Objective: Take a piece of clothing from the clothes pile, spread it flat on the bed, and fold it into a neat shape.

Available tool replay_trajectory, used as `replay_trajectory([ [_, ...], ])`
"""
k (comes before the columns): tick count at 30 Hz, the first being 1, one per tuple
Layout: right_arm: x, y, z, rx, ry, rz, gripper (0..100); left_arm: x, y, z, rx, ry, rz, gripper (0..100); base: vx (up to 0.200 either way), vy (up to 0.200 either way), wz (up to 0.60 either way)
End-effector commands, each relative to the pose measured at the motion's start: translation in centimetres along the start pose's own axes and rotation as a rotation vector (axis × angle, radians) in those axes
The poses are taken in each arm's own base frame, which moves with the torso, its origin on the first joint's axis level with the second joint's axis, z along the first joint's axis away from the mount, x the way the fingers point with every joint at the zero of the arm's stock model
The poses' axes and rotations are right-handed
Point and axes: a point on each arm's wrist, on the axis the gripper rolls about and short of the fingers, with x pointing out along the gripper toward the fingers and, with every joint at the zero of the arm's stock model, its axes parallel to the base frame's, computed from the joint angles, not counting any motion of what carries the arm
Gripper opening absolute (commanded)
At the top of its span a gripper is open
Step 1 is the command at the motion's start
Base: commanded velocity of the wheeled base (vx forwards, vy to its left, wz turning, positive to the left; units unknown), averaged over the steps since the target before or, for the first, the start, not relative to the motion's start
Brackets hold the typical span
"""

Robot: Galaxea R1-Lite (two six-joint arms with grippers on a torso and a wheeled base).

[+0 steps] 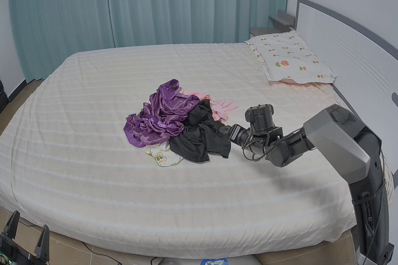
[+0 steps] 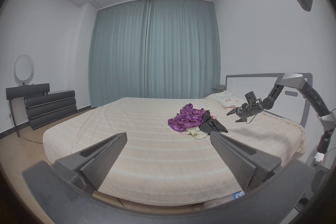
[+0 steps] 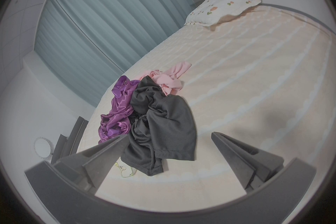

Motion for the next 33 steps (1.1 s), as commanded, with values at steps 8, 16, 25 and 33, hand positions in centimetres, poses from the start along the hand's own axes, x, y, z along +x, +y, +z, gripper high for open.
replay_trajectory([
  [8, 4.7, -1.7, -3.5, -0.003, 0.016, -0.007, 100, 0.1, 0.0, -0.5, 0.000, 0.010, 0.001, 100, 0.000, 0.000, 0.00],
  [16, 6.1, -1.8, -4.6, -0.008, 0.016, 0.002, 100, 0.1, 0.0, -0.5, 0.000, 0.010, 0.003, 100, 0.000, 0.000, 0.00],
  [25, 6.8, -1.5, -4.4, -0.002, -0.003, 0.019, 0, 0.1, 0.0, -0.5, 0.000, 0.010, 0.001, 100, 0.000, 0.000, 0.00],
  [33, 4.3, -0.7, -3.2, 0.042, 0.020, 0.003, 0, 0.1, 0.0, -0.5, 0.000, 0.010, 0.001, 100, 0.000, 0.000, 0.00],
])
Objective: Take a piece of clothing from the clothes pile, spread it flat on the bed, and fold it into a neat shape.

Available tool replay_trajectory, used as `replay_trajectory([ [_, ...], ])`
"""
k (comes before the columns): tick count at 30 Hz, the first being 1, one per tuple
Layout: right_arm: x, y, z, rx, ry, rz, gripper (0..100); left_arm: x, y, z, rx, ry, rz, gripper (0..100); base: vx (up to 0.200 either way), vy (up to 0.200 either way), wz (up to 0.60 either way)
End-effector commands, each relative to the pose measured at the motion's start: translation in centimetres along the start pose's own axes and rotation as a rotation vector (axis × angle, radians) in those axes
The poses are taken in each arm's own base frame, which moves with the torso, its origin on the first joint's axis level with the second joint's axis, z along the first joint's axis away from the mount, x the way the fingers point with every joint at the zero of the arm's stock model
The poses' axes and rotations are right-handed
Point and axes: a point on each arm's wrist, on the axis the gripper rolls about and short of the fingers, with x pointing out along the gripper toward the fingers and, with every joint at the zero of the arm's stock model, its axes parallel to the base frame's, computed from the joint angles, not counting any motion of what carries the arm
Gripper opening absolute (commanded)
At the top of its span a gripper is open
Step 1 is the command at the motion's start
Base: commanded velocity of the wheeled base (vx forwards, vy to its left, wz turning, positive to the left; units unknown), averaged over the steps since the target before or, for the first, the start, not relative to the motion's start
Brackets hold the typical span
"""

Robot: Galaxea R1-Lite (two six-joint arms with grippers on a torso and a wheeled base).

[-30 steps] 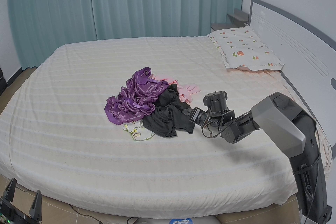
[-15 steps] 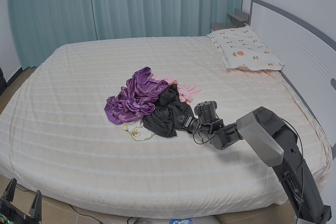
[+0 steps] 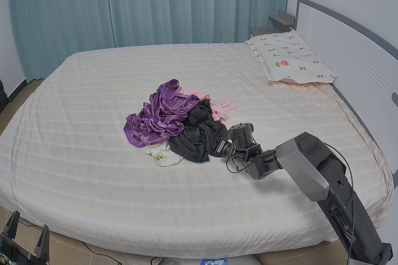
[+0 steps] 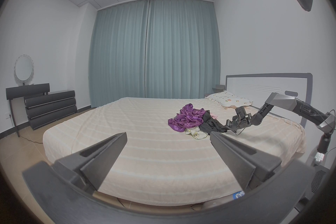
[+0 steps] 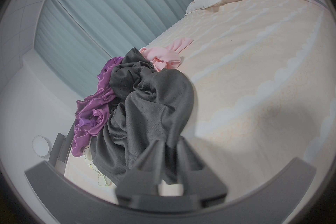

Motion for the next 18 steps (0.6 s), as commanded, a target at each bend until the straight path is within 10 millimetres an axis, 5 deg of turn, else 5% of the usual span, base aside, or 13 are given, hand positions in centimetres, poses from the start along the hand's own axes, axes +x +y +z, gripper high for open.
replay_trajectory([
  [1, -2.6, 1.0, 1.3, 0.035, 0.014, -0.008, 0, 0.1, 0.0, -0.5, 0.000, 0.010, 0.001, 100, 0.000, 0.000, 0.00],
  [11, -16.8, 0.8, 1.8, 0.092, 0.217, 0.132, 0, 0.1, 0.0, -0.5, 0.014, 0.009, 0.001, 100, 0.000, 0.000, 0.00],
  [12, -16.8, 0.8, 1.8, 0.092, 0.217, 0.132, 0, 0.1, 0.0, -0.5, 0.014, 0.009, 0.001, 100, 0.000, 0.000, 0.00],
  [13, -19.9, 0.5, 1.7, 0.096, 0.231, 0.187, 0, 0.1, 0.0, -0.5, 0.018, 0.010, 0.000, 100, 0.000, 0.000, 0.00],
  [15, -22.8, 0.0, 1.6, 0.095, 0.233, 0.219, 0, 0.1, 0.0, -0.5, 0.026, 0.009, -0.003, 100, 0.000, 0.000, 0.00],
  [18, -25.1, -0.5, 1.5, 0.095, 0.244, 0.236, 0, 0.1, 0.0, -0.5, 0.027, 0.009, -0.005, 100, 0.000, 0.000, 0.00],
])
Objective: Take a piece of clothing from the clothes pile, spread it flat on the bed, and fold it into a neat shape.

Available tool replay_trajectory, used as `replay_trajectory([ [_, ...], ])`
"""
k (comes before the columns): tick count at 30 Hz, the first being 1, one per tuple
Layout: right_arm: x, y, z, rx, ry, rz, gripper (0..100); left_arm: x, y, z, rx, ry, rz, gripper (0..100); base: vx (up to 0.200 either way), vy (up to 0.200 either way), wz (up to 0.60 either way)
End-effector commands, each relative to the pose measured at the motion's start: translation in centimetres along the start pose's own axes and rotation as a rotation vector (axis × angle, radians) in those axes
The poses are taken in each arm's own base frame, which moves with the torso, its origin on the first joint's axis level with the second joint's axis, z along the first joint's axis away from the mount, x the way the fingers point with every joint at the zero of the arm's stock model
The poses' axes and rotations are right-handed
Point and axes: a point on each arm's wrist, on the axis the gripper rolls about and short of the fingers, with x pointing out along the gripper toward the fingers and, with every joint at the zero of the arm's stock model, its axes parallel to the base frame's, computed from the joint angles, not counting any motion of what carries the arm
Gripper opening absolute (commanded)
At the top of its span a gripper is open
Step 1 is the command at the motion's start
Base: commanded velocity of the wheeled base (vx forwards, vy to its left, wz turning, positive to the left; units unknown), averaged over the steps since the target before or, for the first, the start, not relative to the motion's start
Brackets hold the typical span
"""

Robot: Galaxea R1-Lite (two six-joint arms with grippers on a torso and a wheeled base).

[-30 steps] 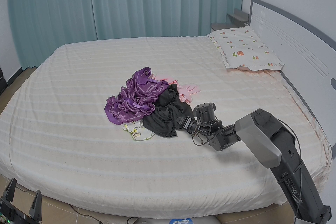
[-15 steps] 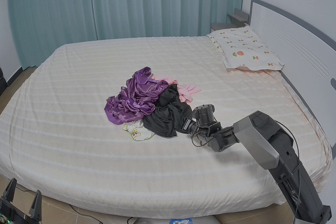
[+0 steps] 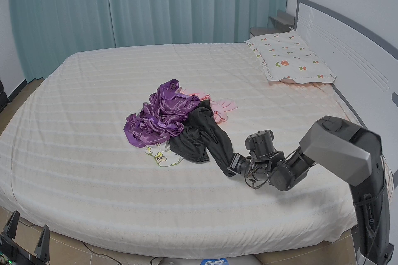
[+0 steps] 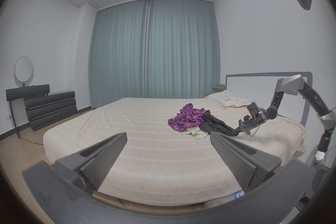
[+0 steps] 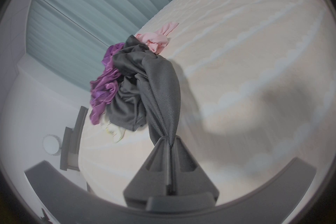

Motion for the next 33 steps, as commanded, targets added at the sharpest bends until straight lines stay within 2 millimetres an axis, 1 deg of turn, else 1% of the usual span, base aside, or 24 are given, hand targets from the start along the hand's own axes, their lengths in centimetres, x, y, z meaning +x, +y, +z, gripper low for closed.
replay_trajectory([
  [1, -15.6, 0.9, -1.4, 0.002, 0.043, 0.229, 0, 0.1, 0.0, -0.5, 0.016, 0.009, -0.006, 100, 0.000, 0.000, 0.00],
  [2, -16.2, 0.9, -1.5, 0.001, 0.047, 0.234, 0, 0.1, 0.0, -0.5, 0.016, 0.007, -0.006, 100, 0.000, 0.000, 0.00],
  [3, -17.9, 0.6, -1.9, 0.000, 0.064, 0.256, 0, 0.1, 0.0, -0.5, 0.021, 0.007, -0.010, 100, 0.000, 0.000, 0.00],
  [6, -21.4, 0.3, -2.7, -0.014, 0.104, 0.326, 0, 0.0, -0.1, -0.3, 0.076, -0.007, -0.061, 100, 0.000, 0.000, 0.00],
  [7, -21.6, 0.2, -2.8, -0.015, 0.108, 0.331, 0, 0.0, -0.1, -0.2, 0.082, -0.015, -0.063, 100, 0.000, 0.000, 0.00],
  [8, -22.9, -0.1, -3.1, -0.019, 0.120, 0.357, 0, -0.4, -0.2, 1.9, 0.083, -0.114, -0.083, 100, 0.000, 0.000, 0.00],
  [9, -23.5, -0.3, -3.3, -0.019, 0.124, 0.364, 0, -1.0, -0.2, 4.4, 0.048, -0.195, -0.090, 100, 0.000, 0.000, 0.00],
  [10, -23.9, -0.5, -3.3, -0.017, 0.121, 0.370, 0, -0.9, -0.3, 6.6, 0.025, -0.214, -0.103, 100, 0.000, 0.000, 0.00],
  [11, -24.2, -0.5, -3.4, -0.018, 0.121, 0.374, 0, -0.4, -0.3, 7.6, 0.033, -0.187, -0.115, 100, 0.000, 0.000, 0.00],
  [12, -24.2, -0.6, -3.4, -0.018, 0.122, 0.373, 0, -0.1, -0.4, 7.8, 0.040, -0.173, -0.120, 100, 0.000, 0.000, 0.00],
  [13, -24.4, -0.6, -3.4, -0.018, 0.120, 0.373, 0, 0.7, -0.4, 8.1, 0.075, -0.124, -0.140, 100, 0.000, 0.000, 0.00],
  [15, -24.4, -0.7, -3.6, -0.016, 0.123, 0.370, 0, 2.7, -0.5, 7.9, 0.132, -0.003, -0.182, 100, 0.000, 0.000, 0.00],
  [17, -24.2, -0.9, -3.7, -0.014, 0.129, 0.356, 0, 4.5, -0.6, 7.9, 0.150, 0.097, -0.205, 100, 0.000, 0.000, 0.00],
  [18, -24.2, -0.9, -3.7, -0.014, 0.129, 0.356, 0, 4.5, -0.6, 7.9, 0.150, 0.097, -0.205, 100, 0.000, 0.000, 0.00],
  [19, -24.2, -1.2, -3.9, -0.009, 0.135, 0.344, 0, 6.9, -0.7, 7.8, 0.157, 0.209, -0.231, 100, 0.000, 0.000, 0.00],
  [20, -24.3, -1.3, -4.0, -0.006, 0.140, 0.344, 0, 8.4, -0.9, 7.7, 0.157, 0.257, -0.257, 100, 0.000, 0.000, 0.00],
  [22, -24.3, -1.4, -4.1, -0.007, 0.145, 0.341, 0, 10.1, -1.4, 7.3, 0.150, 0.314, -0.301, 100, 0.000, 0.000, 0.00],
  [24, -24.3, -1.5, -4.1, -0.004, 0.141, 0.337, 0, 12.8, -2.7, 6.3, 0.129, 0.422, -0.378, 100, 0.000, 0.000, 0.00],
  [26, -24.2, -1.5, -3.9, -0.004, 0.132, 0.341, 0, 14.5, -3.6, 5.4, 0.095, 0.493, -0.394, 100, 0.000, 0.000, 0.00],
  [27, -24.0, -1.5, -3.9, -0.005, 0.126, 0.346, 0, 15.5, -4.4, 4.7, 0.086, 0.545, -0.403, 100, 0.000, 0.000, 0.00],
  [29, -24.0, -1.5, -3.9, -0.006, 0.125, 0.347, 0, 15.6, -4.5, 4.6, 0.085, 0.551, -0.405, 100, 0.000, 0.000, 0.00],
  [30, -23.5, -1.6, -3.8, -0.004, 0.101, 0.355, 0, 17.8, -6.5, 2.7, 0.065, 0.670, -0.437, 100, 0.000, 0.000, 0.00],
  [31, -23.2, -1.9, -3.6, 0.004, 0.079, 0.355, 0, 19.0, -7.8, 1.9, 0.034, 0.696, -0.446, 100, 0.000, 0.000, 0.00],
  [33, -23.1, -2.0, -3.6, 0.009, 0.071, 0.359, 0, 19.6, -8.6, 1.2, 0.017, 0.715, -0.451, 100, 0.000, 0.000, 0.00],
])
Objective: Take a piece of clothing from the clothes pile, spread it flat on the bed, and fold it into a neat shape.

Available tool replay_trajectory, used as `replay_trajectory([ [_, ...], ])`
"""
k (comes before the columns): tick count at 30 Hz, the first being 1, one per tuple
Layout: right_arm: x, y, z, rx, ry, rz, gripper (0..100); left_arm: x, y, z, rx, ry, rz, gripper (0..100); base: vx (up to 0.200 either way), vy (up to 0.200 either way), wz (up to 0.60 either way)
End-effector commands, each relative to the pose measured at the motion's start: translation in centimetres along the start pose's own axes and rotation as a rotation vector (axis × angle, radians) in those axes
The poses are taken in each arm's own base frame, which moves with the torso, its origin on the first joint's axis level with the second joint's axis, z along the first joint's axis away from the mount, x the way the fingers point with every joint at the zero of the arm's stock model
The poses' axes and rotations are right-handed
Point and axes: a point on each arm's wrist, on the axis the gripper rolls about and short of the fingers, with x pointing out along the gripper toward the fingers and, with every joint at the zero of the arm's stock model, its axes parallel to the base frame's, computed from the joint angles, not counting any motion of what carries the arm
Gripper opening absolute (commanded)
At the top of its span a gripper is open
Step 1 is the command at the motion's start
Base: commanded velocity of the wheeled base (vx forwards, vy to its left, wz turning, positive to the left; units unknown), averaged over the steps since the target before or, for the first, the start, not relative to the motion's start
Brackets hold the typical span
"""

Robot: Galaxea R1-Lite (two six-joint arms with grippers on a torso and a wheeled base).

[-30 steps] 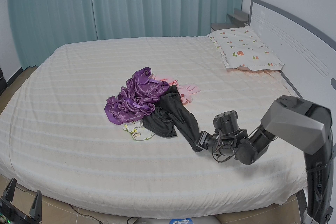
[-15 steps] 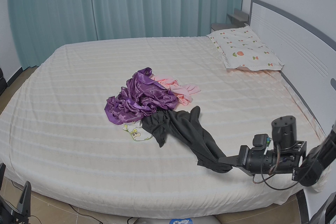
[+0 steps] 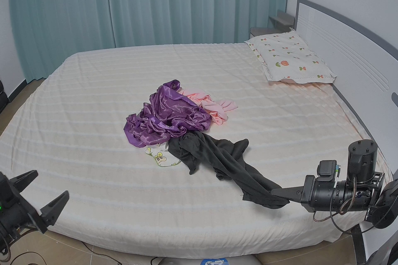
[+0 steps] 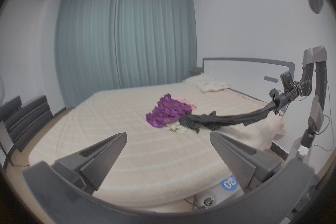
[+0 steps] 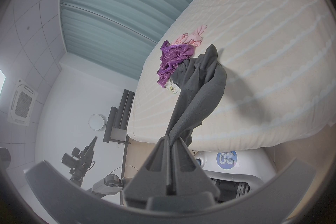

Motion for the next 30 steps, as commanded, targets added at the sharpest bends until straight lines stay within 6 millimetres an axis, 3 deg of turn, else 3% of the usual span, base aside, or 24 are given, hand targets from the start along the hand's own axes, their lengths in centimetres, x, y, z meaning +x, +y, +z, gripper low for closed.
replay_trajectory([
  [1, 0.1, -1.2, -0.1, 0.021, -0.055, 0.026, 0, 14.4, -5.2, -3.8, -0.108, 0.443, -0.197, 100, 0.000, 0.000, 0.00],
  [5, -0.1, -1.2, -0.2, 0.023, -0.080, 0.057, 0, 19.1, -7.5, -6.4, -0.091, 0.477, -0.139, 100, 0.000, 0.000, 0.00],
  [9, -0.2, -1.2, -0.3, 0.023, -0.084, 0.056, 0, 22.8, -8.8, -7.6, -0.095, 0.458, -0.115, 100, 0.000, 0.000, 0.00],
  [11, -0.2, -1.2, -0.4, 0.023, -0.083, 0.055, 0, 23.6, -9.0, -7.8, -0.102, 0.458, -0.112, 100, 0.000, 0.000, 0.00],
  [12, -0.2, -1.2, -0.4, 0.023, -0.084, 0.054, 0, 25.5, -9.5, -8.2, -0.140, 0.452, -0.102, 100, 0.000, 0.000, 0.00],
  [15, -0.3, -1.2, -0.3, 0.022, -0.092, 0.054, 0, 28.0, -10.2, -8.6, -0.181, 0.436, -0.080, 100, 0.000, 0.000, 0.00],
  [20, -0.3, -1.2, -0.2, 0.023, -0.116, 0.038, 0, 31.6, -11.1, -9.6, -0.185, 0.412, -0.071, 100, 0.000, 0.000, 0.00],
  [30, -0.4, -1.1, -0.1, 0.023, -0.123, 0.042, 0, 36.5, -12.7, -11.1, -0.230, 0.368, -0.061, 100, 0.000, 0.000, 0.00],
])
